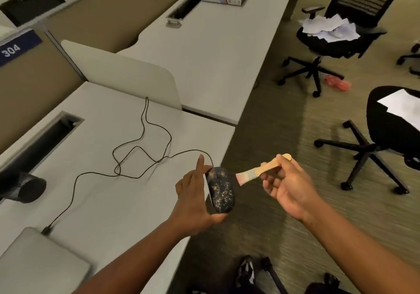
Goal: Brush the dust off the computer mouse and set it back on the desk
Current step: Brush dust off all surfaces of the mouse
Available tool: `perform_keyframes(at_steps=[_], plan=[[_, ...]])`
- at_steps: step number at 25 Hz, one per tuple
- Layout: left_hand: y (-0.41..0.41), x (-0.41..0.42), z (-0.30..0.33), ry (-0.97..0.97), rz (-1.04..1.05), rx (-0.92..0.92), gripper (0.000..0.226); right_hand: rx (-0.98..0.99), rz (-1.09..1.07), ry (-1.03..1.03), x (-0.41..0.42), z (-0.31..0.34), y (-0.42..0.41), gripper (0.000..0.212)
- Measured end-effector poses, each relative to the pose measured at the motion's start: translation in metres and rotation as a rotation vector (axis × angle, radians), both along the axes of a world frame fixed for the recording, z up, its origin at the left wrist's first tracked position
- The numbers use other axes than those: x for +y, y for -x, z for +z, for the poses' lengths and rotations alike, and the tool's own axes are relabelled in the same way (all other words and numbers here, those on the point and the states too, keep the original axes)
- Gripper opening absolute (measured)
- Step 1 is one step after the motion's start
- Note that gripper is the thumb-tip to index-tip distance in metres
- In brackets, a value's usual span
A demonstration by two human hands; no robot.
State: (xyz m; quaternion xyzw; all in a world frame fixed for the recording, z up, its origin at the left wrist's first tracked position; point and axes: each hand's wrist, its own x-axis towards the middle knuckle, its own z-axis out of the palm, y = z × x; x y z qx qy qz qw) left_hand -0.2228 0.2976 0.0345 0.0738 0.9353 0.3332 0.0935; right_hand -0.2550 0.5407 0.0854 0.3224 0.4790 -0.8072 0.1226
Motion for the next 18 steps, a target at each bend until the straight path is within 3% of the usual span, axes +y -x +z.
perform_keyframes(at_steps=[8,18], plan=[[0.027,0.073,-0.005,-0.028,-0.163,-0.072,0.149,0.020,-0.055,0.038,0.070,-0.027,0.009,0.006],[0.043,0.073,-0.015,0.012,-0.332,-0.111,0.149,0.039,-0.089,-0.044,0.076,-0.034,0.005,0.009]])
